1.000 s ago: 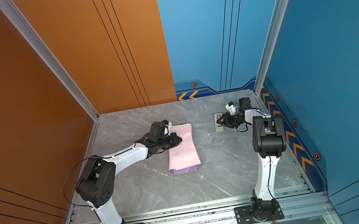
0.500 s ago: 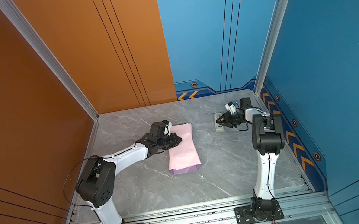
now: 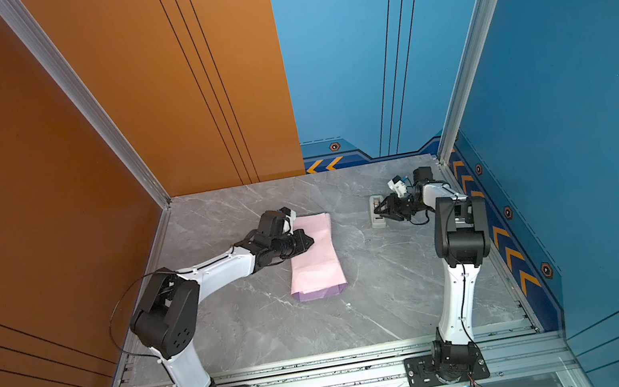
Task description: Wrap the gift box in paper
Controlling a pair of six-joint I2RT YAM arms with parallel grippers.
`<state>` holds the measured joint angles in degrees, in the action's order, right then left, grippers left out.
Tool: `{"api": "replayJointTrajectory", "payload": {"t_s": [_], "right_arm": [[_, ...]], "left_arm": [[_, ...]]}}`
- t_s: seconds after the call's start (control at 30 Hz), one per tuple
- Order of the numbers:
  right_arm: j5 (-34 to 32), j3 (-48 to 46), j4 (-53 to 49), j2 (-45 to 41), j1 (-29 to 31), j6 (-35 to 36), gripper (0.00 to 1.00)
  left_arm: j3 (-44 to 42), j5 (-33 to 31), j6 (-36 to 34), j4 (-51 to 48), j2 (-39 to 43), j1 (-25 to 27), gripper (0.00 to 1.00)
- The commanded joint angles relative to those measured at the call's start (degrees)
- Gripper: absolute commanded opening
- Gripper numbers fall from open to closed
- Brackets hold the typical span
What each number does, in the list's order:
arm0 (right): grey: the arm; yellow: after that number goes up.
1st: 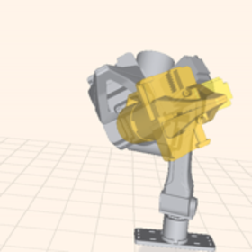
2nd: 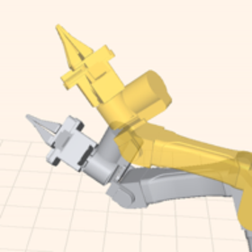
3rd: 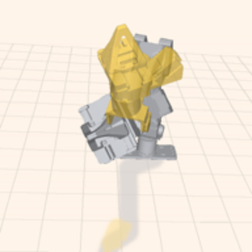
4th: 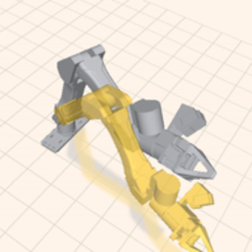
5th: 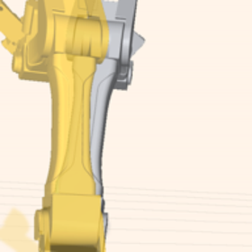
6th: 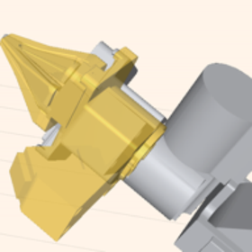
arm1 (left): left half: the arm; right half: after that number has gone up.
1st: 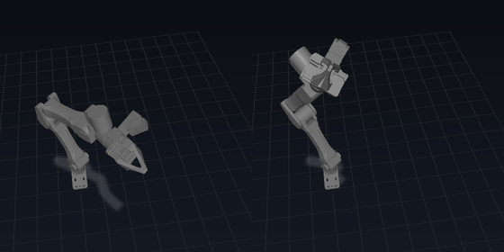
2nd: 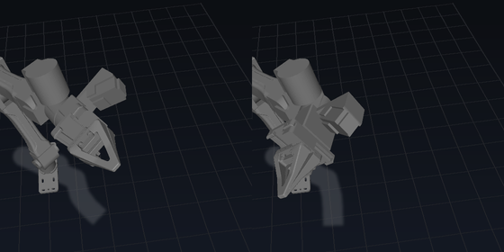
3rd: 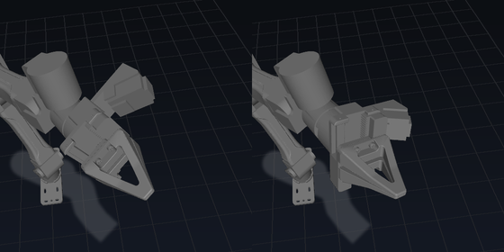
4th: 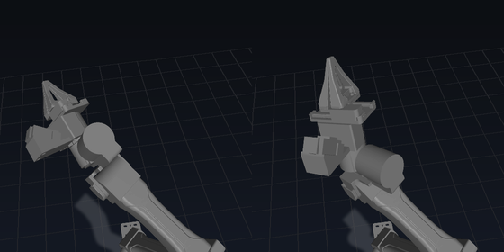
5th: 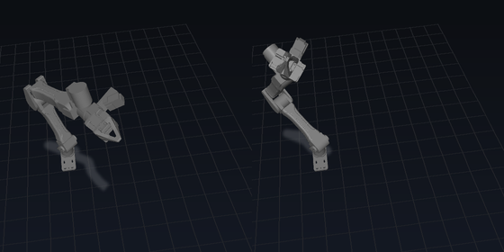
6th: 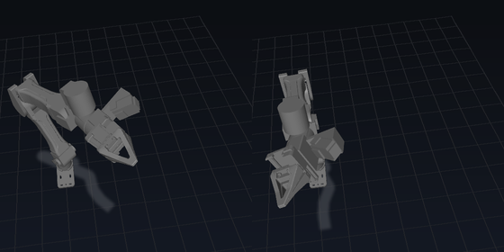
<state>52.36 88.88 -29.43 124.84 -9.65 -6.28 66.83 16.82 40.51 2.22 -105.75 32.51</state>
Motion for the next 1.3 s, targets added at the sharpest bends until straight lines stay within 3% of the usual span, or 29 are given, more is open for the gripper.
{"api": "replayJointTrajectory", "payload": {"t_s": [0.0, 0.43, 0.77, 0.93, 1.1, 1.27], "right_arm": [[-1.3, 0.3, -6.8, 3.2, 0.6, 1.7, 0.36], [1.7, 4.7, -8.3, 6.8, 1.4, 1.5, 0.31], [4.7, 4.6, -8.1, 6.9, 0.8, 0.7, 0.19], [7.8, 4.4, -7.0, 7.0, 0.6, -0.6, 0.18], [9.1, 4.3, -5.3, 7.2, 0.0, -2.5, 0.24], [9.8, 4.2, -4.5, 7.4, -0.2, -3.2, 0.18]], "left_arm": [[-0.8, -0.7, 0.0, -4.9, -3.4, -0.6, 0.13], [-0.9, -0.9, -0.3, -4.9, -3.1, -0.7, 0.13], [-1.1, -0.9, -0.2, -4.5, -3.0, -0.7, 0.13], [-1.2, -1.0, -0.2, -4.3, -3.0, -0.7, 0.13], [-1.3, -1.0, -0.2, -4.2, -2.9, -0.7, 0.13], [-1.3, -1.1, -0.2, -4.2, -2.8, -0.7, 0.13]]}}
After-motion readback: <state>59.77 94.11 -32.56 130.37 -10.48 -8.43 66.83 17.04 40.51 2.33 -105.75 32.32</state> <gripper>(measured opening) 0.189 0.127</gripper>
